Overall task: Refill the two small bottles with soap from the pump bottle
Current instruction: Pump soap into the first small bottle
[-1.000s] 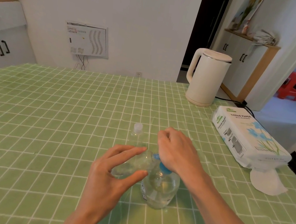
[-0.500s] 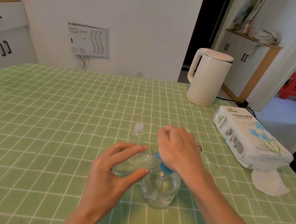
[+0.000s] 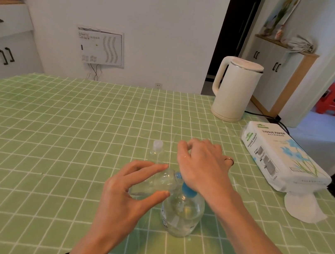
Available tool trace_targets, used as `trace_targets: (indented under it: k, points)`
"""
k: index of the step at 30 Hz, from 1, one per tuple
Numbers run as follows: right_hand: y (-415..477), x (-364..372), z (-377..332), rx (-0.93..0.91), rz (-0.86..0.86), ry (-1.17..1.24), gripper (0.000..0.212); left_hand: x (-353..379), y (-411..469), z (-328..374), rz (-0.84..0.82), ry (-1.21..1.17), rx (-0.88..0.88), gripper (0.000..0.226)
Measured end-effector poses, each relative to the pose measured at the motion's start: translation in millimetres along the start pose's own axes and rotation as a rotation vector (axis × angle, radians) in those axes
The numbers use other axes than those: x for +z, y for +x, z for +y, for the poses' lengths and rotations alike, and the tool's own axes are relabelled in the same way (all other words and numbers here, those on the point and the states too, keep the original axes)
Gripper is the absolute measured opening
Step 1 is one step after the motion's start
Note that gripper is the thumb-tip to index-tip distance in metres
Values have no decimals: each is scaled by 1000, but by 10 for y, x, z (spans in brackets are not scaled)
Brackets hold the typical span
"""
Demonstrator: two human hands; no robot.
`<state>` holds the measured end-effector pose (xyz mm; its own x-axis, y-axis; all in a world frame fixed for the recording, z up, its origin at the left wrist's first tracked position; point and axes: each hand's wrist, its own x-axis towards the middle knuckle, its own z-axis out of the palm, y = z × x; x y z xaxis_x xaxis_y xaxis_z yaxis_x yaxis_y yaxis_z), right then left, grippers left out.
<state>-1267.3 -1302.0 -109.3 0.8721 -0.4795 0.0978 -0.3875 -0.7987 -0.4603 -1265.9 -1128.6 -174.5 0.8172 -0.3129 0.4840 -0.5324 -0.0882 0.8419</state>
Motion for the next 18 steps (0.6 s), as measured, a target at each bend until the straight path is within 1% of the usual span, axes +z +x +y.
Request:
trace_targets:
  k: [2, 9, 18]
  points:
    - [-3, 2, 2, 5, -5, 9, 47, -1, -3, 1, -1, -5, -1, 48]
    - [-31, 25, 22, 75, -137, 68, 44, 10, -36, -69, -11, -7, -24, 51]
    - [-17, 3, 35, 57, -100, 28, 47, 1, -28, -38, -8, -3, -13, 48]
